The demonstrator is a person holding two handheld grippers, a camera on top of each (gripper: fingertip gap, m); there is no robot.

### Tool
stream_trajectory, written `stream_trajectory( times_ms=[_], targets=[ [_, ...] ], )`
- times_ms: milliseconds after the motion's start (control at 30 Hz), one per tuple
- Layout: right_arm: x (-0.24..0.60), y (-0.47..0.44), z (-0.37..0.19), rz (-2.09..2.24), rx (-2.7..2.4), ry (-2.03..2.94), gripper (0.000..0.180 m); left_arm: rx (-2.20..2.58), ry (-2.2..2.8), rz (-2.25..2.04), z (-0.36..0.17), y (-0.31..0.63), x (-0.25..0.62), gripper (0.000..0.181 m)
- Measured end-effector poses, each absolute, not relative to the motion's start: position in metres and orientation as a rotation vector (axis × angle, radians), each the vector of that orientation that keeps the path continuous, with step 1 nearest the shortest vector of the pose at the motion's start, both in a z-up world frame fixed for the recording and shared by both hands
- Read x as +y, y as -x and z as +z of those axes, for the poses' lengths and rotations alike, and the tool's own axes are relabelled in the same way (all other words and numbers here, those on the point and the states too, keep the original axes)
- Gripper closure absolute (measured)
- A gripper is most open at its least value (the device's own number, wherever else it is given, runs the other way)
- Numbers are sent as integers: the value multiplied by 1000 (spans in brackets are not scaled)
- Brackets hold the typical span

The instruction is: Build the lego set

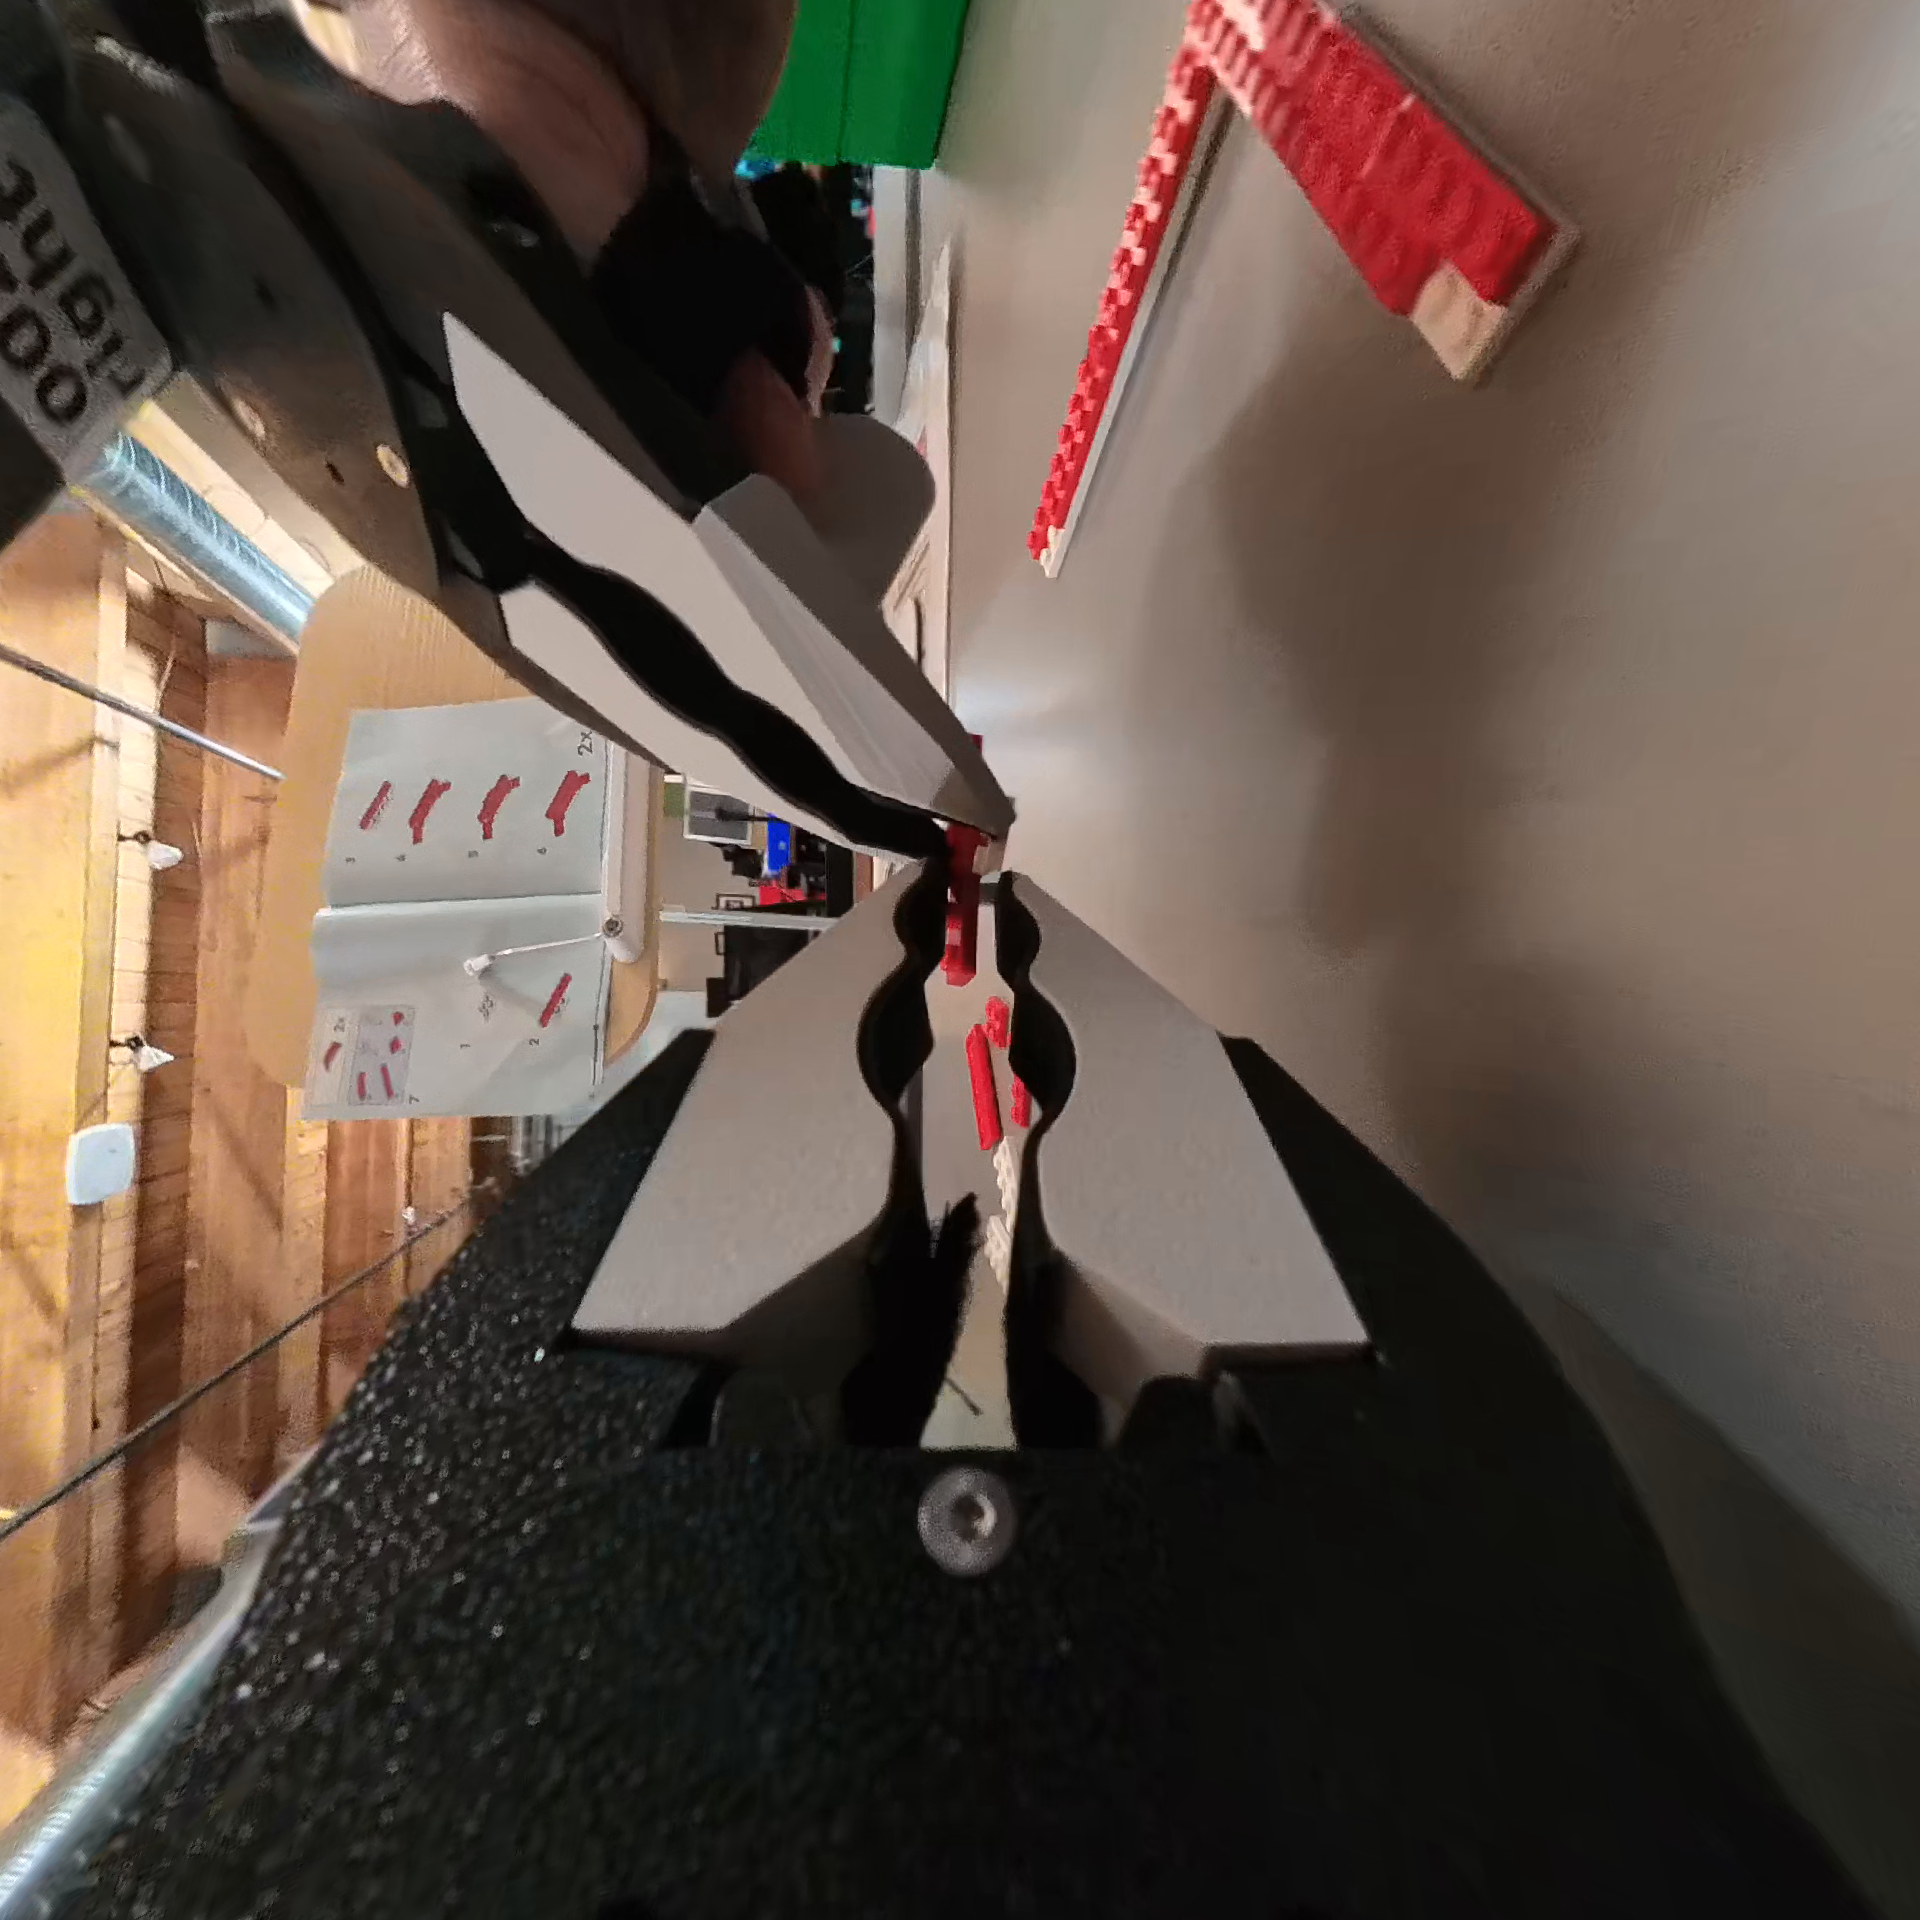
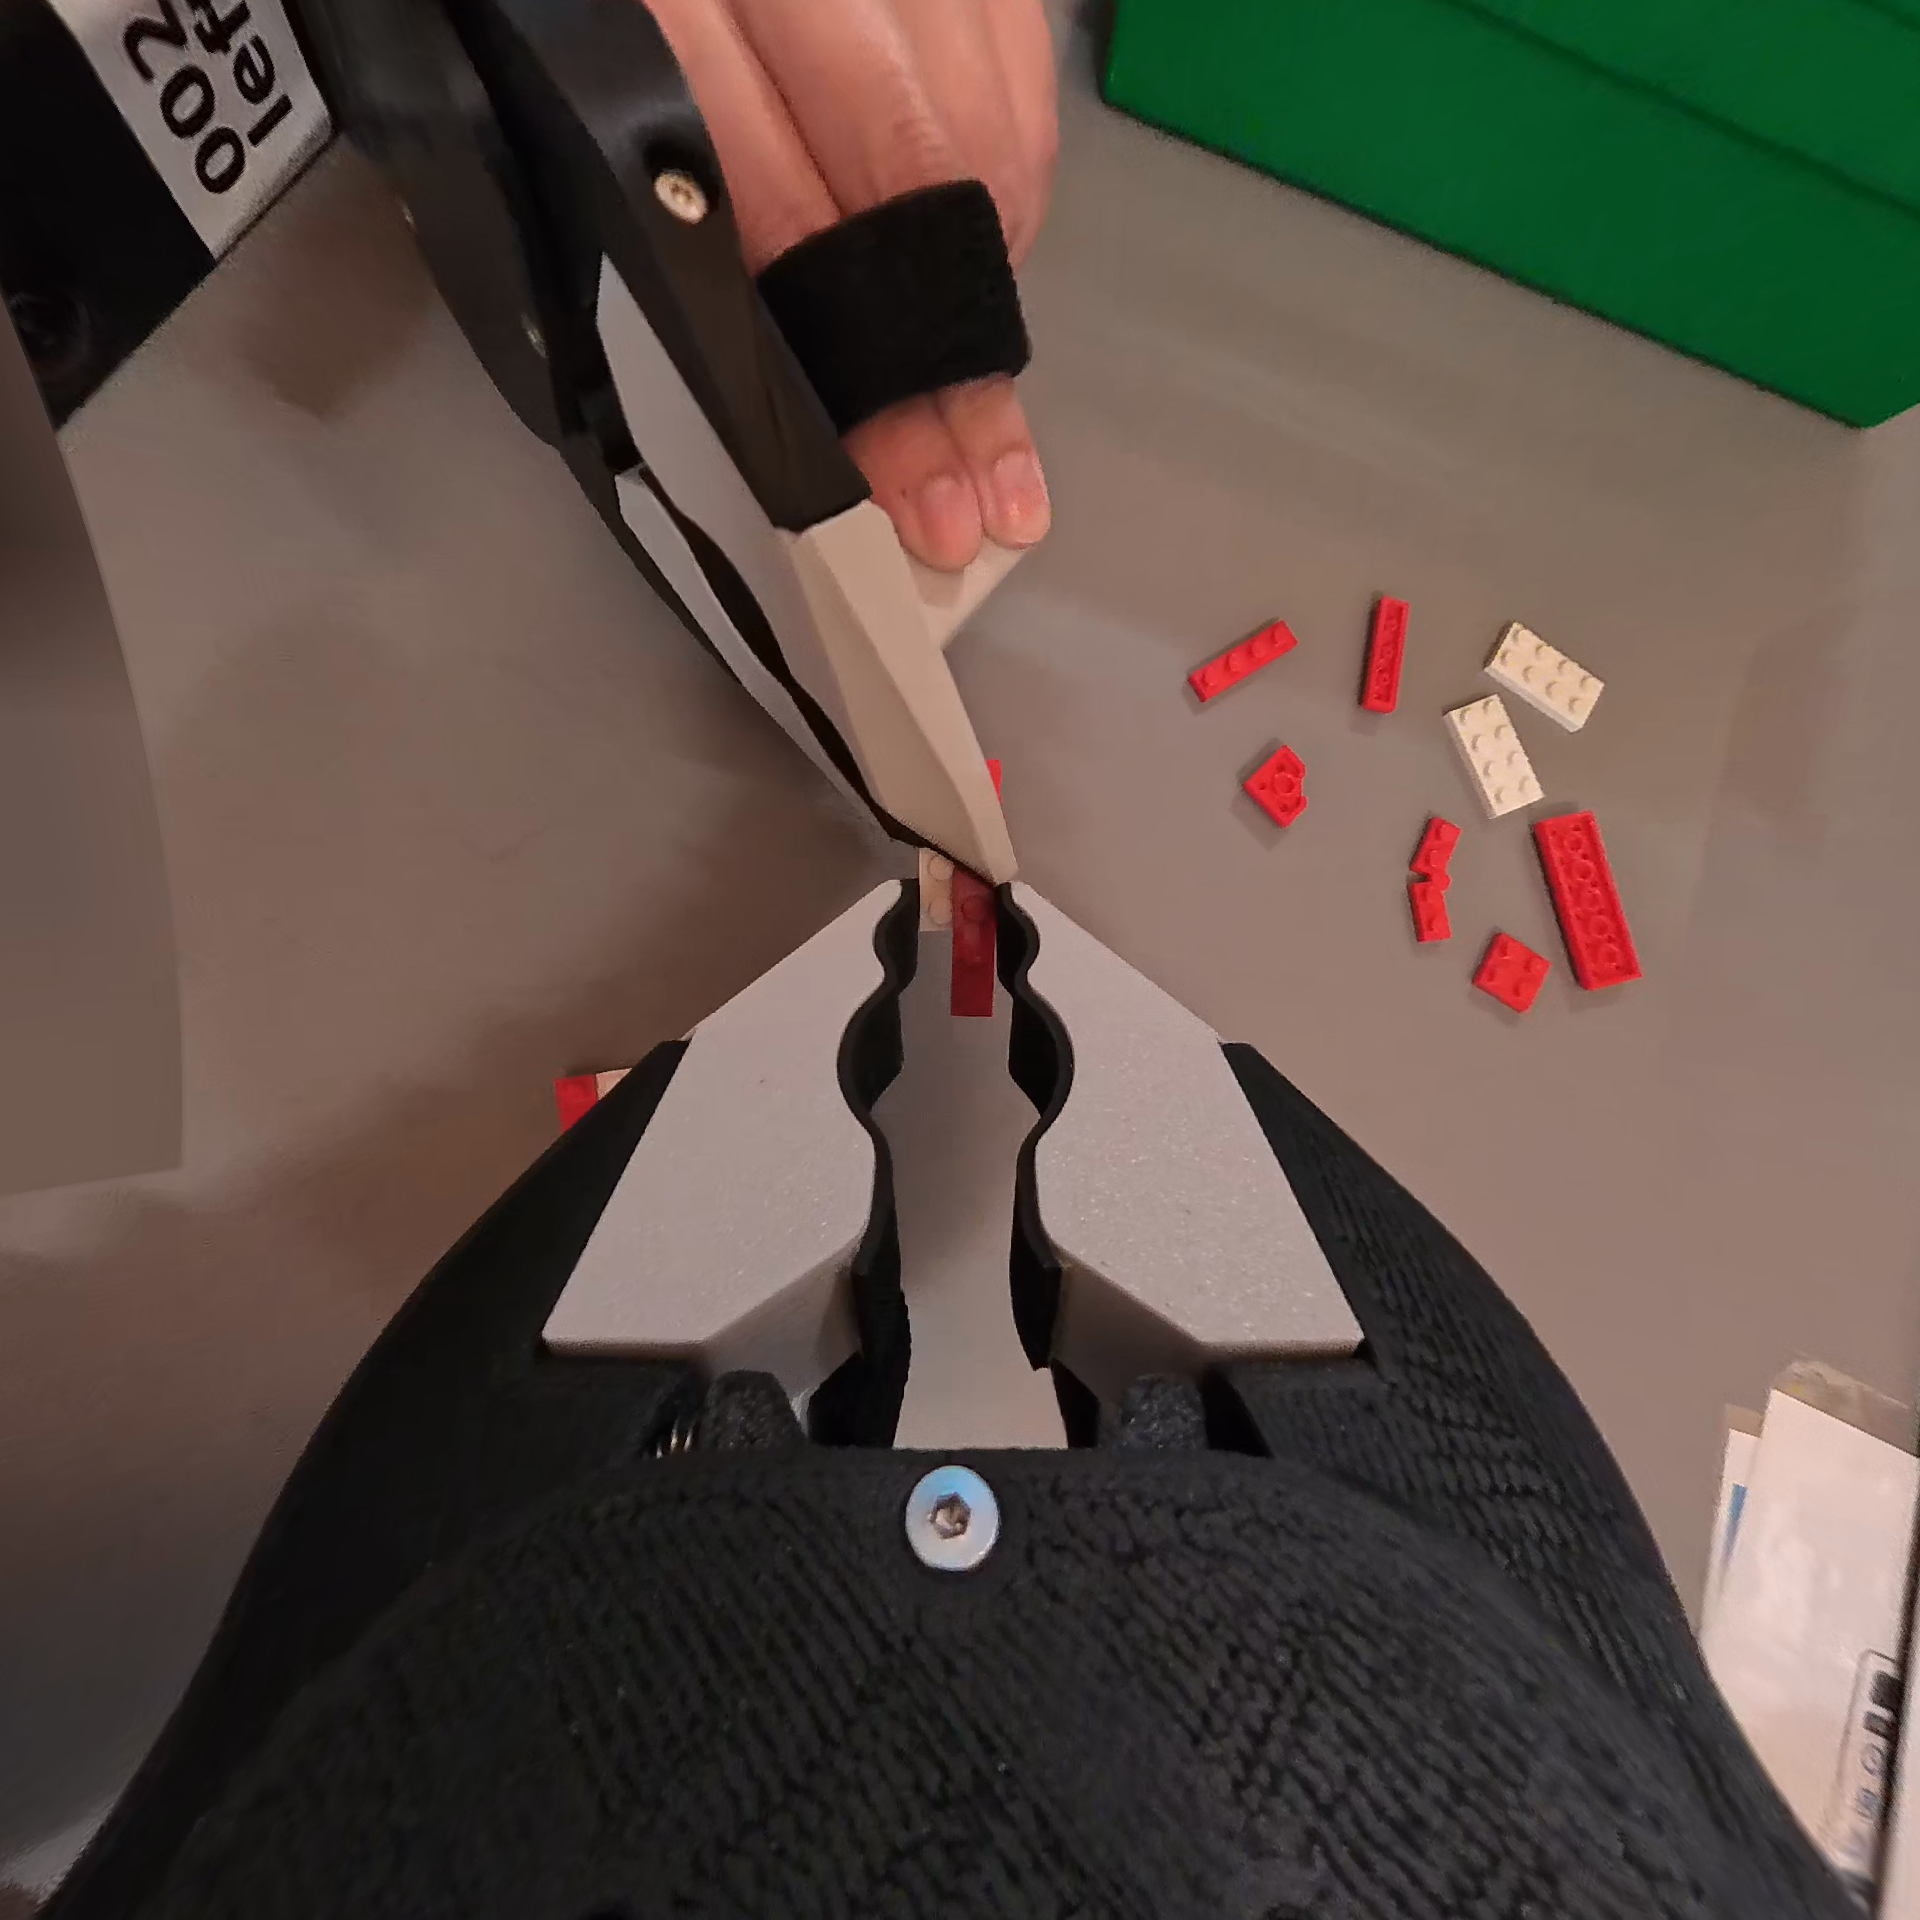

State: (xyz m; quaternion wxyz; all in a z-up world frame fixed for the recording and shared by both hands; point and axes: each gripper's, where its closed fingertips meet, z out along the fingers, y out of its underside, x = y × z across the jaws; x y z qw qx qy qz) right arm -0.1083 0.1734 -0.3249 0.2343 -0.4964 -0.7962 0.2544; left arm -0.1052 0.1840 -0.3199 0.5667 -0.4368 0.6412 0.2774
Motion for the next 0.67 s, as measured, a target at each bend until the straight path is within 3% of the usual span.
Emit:
stream_trajectory(
  times_ms=[233,367,667],
  targets=[
    [172,114,-305,677,-2117,1271,166,1404,1054,598,-300,111,183,174],
    [170,119,-288,712,-2052,1200,154,1293,1081,489,-283,116,182,174],
    [162,119,-225,887,-1815,953,138,903,1077,-329,-217,120,152,174]
  ],
)
